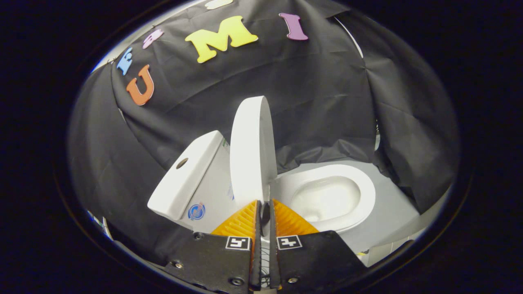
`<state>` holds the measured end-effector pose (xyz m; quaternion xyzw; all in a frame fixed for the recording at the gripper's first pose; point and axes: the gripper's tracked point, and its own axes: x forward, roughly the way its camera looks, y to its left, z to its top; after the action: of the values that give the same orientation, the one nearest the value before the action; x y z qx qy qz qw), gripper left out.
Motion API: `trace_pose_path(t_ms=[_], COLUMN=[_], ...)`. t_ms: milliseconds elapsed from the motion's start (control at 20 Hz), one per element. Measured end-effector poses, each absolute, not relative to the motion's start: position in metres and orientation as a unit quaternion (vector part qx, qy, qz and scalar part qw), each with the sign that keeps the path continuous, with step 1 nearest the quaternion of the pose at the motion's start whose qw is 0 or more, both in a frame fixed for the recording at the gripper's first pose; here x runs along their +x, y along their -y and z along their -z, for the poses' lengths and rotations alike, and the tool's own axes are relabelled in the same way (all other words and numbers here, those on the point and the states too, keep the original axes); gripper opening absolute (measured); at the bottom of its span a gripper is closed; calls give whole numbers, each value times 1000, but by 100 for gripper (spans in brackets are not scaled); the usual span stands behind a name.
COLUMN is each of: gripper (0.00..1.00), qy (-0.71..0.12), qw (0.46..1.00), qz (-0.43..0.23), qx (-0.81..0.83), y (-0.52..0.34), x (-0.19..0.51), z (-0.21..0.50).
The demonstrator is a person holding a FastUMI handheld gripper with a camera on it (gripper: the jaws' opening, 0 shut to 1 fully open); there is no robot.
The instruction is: Open the toilet lid.
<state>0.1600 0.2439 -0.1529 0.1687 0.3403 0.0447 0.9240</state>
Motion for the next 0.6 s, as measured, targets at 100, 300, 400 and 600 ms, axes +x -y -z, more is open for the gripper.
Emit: trace_pose_path(t_ms=[100,300,400,600], gripper=[11,13,13,13], qy=[-338,-337,-336,-333], qw=[926,929,930,934], qz=[-51,-59,-63,-69], qx=[159,144,133,111], y=[-252,-268,-277,-292], x=[161,160,160,160], z=[152,149,147,146])
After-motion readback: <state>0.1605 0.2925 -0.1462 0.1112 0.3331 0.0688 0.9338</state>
